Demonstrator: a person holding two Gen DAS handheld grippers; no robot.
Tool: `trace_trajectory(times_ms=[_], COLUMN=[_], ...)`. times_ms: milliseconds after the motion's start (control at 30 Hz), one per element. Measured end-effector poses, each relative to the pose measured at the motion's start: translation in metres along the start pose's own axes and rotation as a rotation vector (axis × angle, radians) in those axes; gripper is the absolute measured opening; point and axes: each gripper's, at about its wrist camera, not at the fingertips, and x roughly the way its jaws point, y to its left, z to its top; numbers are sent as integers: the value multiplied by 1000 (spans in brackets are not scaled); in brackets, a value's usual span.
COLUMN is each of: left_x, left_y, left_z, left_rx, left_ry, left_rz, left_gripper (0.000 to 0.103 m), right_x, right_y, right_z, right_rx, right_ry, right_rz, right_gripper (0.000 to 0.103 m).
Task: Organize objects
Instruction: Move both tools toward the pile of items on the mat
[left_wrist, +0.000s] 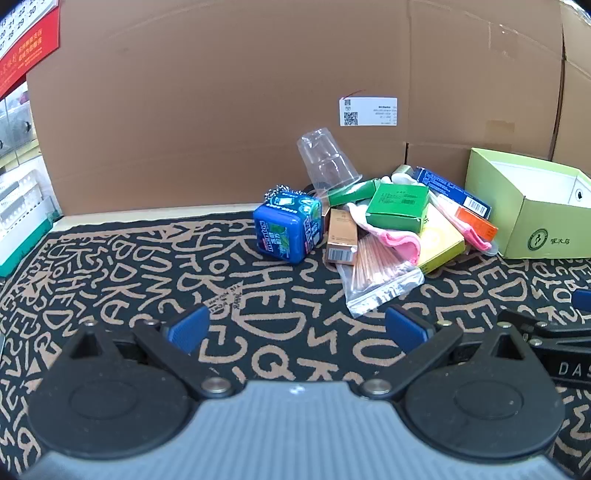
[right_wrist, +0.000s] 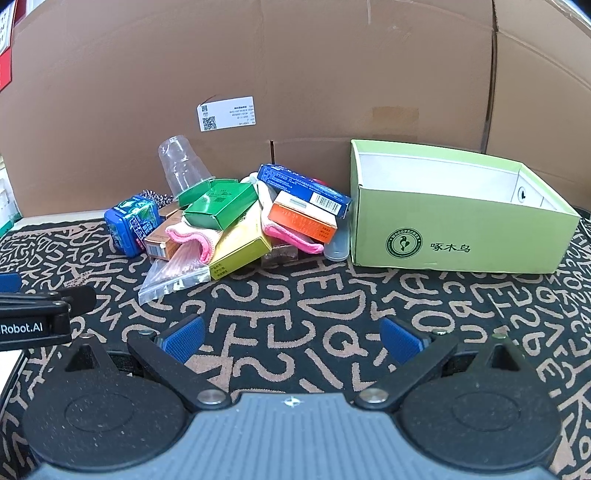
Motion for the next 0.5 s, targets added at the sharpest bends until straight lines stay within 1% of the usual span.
trace_trajectory(times_ms=[267,500], left_x=[10,17], left_y=[-1,0], left_z=[4,4], left_rx=[2,5], left_ry=[15,30], left_rz=[-3,2], left_gripper=[103,103], right_x=[9,15], right_y=[2,1], right_z=[2,3], right_rx=[-24,-16], right_ry=[-2,-5], right_rz=[13,12], right_gripper=[103,103])
